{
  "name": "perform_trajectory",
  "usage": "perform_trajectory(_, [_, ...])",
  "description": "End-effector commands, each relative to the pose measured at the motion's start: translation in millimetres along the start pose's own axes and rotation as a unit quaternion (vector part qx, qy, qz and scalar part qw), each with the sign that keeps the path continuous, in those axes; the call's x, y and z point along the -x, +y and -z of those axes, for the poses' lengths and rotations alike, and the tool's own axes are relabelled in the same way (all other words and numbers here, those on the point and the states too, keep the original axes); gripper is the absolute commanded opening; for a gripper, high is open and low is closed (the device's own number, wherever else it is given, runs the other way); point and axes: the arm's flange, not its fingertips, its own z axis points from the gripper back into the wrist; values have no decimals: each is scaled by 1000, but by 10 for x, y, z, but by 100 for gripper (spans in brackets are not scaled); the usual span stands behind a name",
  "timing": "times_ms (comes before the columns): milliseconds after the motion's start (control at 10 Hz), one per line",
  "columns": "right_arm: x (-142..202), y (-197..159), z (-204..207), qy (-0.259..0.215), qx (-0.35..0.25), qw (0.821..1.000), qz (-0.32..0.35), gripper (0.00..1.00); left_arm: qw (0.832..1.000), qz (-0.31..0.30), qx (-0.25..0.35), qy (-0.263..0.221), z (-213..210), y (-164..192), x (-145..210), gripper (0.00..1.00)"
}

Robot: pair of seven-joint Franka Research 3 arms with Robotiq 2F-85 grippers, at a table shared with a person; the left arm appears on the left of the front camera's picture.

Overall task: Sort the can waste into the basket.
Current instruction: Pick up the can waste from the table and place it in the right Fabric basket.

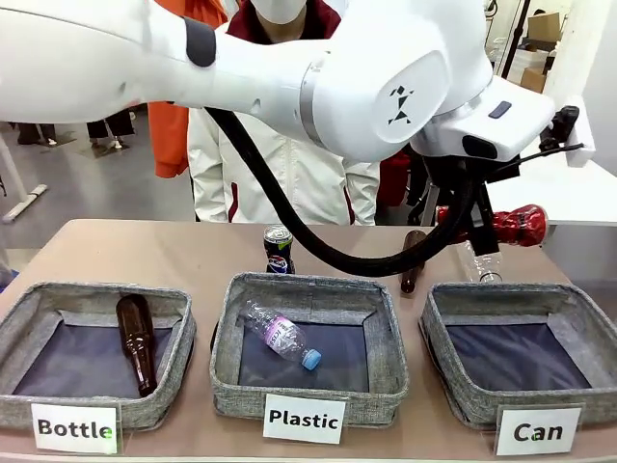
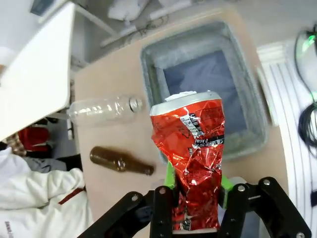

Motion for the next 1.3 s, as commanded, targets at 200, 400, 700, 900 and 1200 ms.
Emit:
perform_trajectory(200, [261, -144, -625, 57, 63, 996, -33, 100, 988, -91, 1, -124, 858, -45, -7, 27])
perform_trajectory(400, [423, -235, -892, 14, 73, 997, -10, 100, 990, -96, 40, -94, 1205, -118, 58, 27])
perform_trajectory(700, [429, -254, -932, 12, 73, 997, 2, 100, 990, -106, 60, -77, 1511, -193, 90, 27])
perform_trajectory(900, [429, -254, -932, 12, 73, 997, 2, 100, 989, -110, 66, -77, 1548, -215, 91, 27])
perform_trajectory(1200, [429, -254, -932, 12, 73, 997, 2, 100, 988, -106, 79, -80, 1570, -208, 99, 84])
